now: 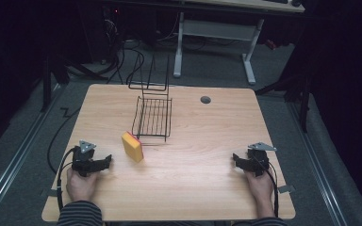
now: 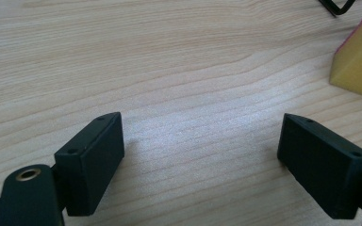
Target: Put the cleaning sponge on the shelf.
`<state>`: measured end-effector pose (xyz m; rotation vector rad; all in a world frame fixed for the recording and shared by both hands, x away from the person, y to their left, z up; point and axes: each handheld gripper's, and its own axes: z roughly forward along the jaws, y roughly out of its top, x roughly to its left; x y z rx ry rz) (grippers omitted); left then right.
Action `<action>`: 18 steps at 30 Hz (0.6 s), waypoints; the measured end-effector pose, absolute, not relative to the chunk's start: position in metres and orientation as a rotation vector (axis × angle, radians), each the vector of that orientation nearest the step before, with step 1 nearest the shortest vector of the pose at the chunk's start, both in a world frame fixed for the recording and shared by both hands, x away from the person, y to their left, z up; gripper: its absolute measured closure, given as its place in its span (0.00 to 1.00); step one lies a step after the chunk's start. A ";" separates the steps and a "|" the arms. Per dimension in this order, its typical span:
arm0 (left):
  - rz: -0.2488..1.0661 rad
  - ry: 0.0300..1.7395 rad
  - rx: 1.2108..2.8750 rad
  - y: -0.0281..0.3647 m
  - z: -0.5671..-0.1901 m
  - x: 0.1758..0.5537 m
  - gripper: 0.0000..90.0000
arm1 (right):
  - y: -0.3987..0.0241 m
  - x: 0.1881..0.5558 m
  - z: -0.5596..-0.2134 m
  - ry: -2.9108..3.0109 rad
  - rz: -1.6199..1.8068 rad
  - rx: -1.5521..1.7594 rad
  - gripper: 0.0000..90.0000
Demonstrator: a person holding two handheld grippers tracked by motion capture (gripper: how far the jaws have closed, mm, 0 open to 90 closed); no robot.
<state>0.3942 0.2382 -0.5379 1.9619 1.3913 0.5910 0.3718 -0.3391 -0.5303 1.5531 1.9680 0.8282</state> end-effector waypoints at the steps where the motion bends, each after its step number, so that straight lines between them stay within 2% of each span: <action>1: 0.591 1.391 1.962 0.238 -0.538 0.394 0.18 | -0.339 0.372 -0.530 1.968 0.828 1.553 0.33; 18: 0.581 1.392 1.959 0.239 -0.538 0.395 0.18 | -0.339 0.372 -0.530 1.969 0.827 1.551 0.33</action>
